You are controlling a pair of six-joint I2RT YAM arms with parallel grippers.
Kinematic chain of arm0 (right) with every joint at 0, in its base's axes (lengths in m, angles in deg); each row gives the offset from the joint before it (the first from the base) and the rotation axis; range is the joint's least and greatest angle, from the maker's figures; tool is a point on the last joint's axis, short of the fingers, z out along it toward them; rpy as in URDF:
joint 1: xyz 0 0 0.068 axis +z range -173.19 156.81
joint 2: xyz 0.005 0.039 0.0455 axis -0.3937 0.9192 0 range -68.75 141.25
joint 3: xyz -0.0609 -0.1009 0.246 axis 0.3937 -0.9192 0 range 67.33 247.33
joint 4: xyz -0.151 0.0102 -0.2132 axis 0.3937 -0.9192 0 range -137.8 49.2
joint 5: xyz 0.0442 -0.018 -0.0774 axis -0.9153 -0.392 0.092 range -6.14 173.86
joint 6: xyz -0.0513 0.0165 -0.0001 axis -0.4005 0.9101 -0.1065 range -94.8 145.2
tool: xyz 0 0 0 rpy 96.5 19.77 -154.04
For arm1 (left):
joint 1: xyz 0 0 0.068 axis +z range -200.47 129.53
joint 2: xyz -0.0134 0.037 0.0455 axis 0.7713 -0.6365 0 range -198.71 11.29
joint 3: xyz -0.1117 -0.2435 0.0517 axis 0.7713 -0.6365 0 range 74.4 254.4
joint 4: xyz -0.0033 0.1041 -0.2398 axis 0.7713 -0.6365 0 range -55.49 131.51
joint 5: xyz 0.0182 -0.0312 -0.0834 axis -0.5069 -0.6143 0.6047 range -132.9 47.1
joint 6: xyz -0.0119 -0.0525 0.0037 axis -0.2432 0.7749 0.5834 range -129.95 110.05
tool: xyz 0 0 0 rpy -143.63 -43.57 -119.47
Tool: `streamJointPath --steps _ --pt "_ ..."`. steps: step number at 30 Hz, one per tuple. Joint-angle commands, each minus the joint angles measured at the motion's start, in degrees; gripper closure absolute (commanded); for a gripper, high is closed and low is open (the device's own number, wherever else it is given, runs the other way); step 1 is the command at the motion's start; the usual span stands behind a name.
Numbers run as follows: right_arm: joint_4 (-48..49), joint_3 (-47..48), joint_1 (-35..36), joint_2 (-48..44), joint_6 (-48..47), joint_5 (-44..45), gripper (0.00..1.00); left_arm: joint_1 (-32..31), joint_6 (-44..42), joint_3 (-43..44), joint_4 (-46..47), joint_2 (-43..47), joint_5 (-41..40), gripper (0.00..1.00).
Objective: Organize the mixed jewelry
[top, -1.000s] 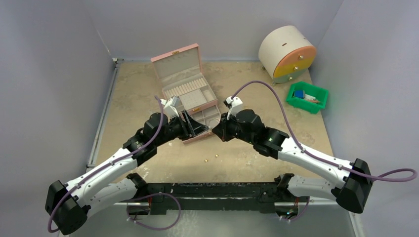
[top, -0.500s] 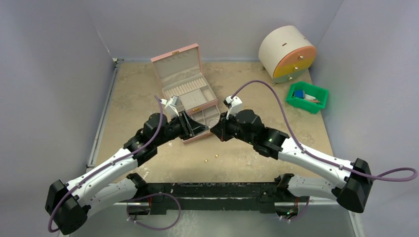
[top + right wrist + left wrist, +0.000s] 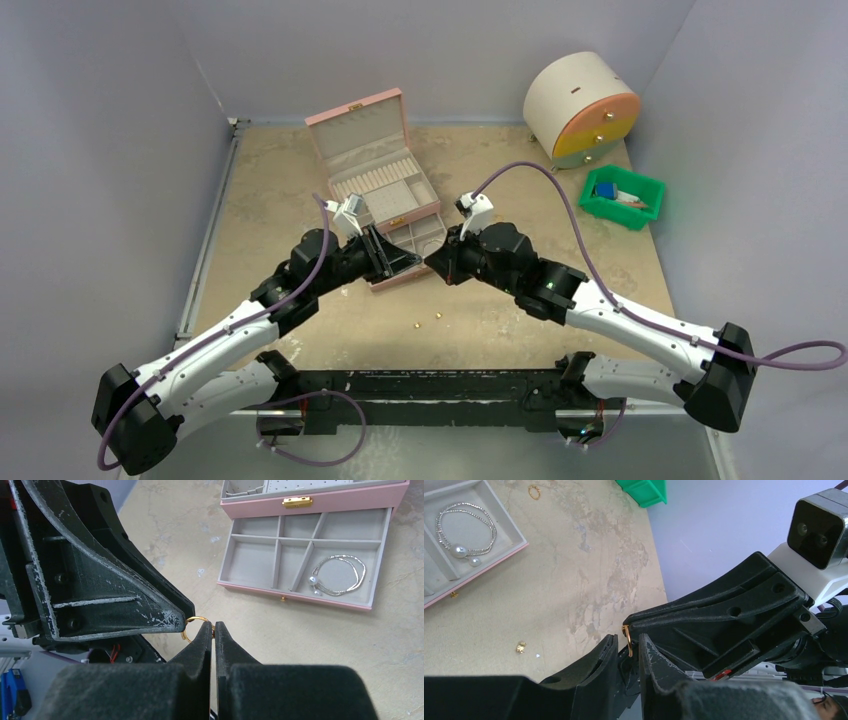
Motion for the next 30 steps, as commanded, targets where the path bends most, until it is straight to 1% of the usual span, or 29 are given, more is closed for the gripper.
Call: streamJointPath --steps 1,8,15,17,19,27,30 --pt "3.7 2.9 0.6 -1.2 0.7 1.9 1.0 0.2 0.8 -0.3 3.5 0.3 1.2 0.79" --pt "4.3 3.1 1.1 -0.9 0.8 2.2 1.0 0.2 0.8 -0.5 3.4 0.3 1.3 0.81" --pt "4.4 3.4 1.7 -0.4 0.8 2.7 1.0 0.2 0.9 -0.7 3.5 0.4 1.5 0.88" --pt "4.5 3.4 1.9 -0.3 0.7 2.8 1.0 0.2 0.9 -0.7 3.4 0.4 1.5 0.93" --pt "4.4 3.4 2.1 -0.3 0.8 3.1 1.0 0.2 0.9 -0.6 3.3 0.5 1.5 1.0" --pt "4.5 3.1 2.3 -1.0 0.7 2.8 1.0 0.3 0.8 -1.0 3.1 1.3 1.2 1.0" --pt "3.9 3.0 2.3 -1.6 0.5 2.7 0.88 0.2 0.3 -1.2 2.7 1.8 0.9 1.0"
